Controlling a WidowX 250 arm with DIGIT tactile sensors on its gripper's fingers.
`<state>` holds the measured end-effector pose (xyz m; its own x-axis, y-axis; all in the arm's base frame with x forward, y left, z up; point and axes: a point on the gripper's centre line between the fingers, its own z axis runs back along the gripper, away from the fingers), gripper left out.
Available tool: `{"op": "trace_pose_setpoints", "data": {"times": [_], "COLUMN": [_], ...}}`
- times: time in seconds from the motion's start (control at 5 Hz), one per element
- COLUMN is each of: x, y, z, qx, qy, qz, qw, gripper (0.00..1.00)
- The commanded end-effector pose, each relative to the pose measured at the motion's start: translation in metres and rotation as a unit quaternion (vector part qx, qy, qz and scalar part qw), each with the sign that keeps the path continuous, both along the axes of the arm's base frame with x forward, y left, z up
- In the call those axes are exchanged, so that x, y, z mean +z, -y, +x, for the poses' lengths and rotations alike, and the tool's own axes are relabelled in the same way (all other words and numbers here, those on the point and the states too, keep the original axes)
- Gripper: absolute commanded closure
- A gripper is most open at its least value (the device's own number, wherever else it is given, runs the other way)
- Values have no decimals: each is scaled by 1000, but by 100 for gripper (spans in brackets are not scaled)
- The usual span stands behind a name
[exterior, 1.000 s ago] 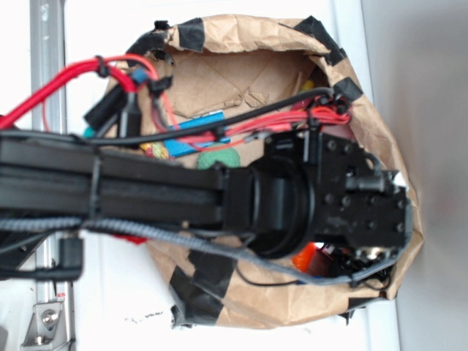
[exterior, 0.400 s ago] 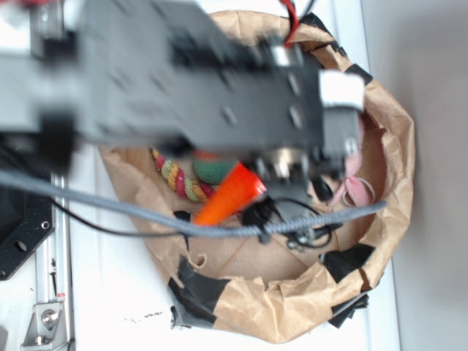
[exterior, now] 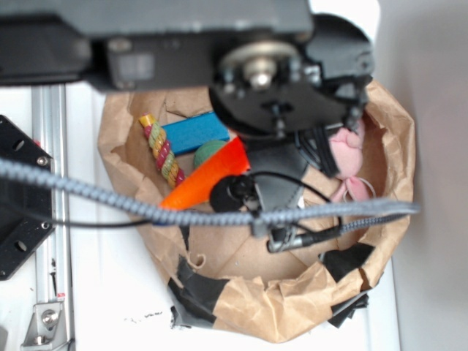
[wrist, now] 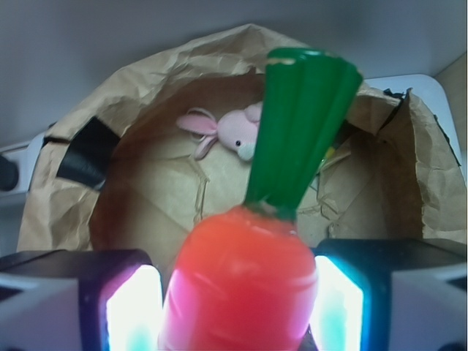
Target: Grab the carrot.
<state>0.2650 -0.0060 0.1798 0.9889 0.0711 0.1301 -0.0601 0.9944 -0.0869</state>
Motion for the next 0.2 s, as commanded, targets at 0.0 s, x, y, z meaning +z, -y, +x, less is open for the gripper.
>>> {"op": "trace_pose_setpoints", "data": {"times": [0.0], "x": [14], "y": [-8], "z": [2], "qx": [-3], "qy": [29], "qz": [23], "qw": [999], "gripper": [100]}}
